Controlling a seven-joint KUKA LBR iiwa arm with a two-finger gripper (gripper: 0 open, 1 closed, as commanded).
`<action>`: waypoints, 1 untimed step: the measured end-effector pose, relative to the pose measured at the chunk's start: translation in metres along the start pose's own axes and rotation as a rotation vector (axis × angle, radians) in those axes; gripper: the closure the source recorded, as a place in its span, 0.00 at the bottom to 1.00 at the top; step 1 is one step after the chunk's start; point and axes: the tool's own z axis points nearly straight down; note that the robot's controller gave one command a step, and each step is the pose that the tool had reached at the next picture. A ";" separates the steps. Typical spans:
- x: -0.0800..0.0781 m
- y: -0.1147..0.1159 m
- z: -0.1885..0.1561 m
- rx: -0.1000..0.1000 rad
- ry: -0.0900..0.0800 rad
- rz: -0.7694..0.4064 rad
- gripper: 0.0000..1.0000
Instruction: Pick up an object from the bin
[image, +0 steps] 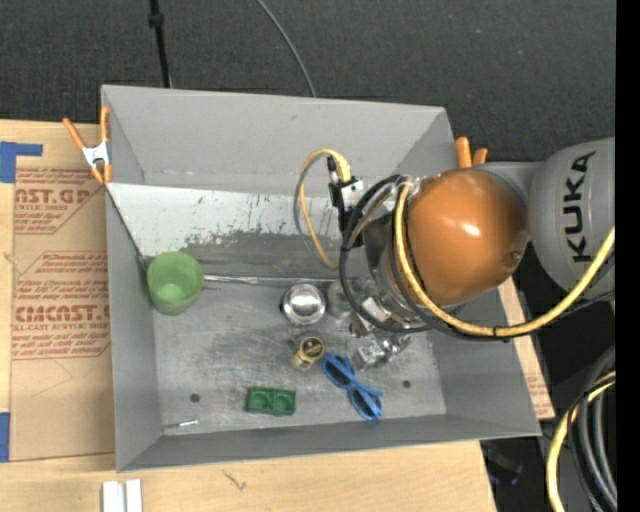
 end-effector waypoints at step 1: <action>-0.001 0.002 0.004 -0.007 -0.004 -0.001 0.00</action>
Offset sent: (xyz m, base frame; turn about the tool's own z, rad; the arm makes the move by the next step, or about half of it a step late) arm 0.0000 0.0000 0.0000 0.0000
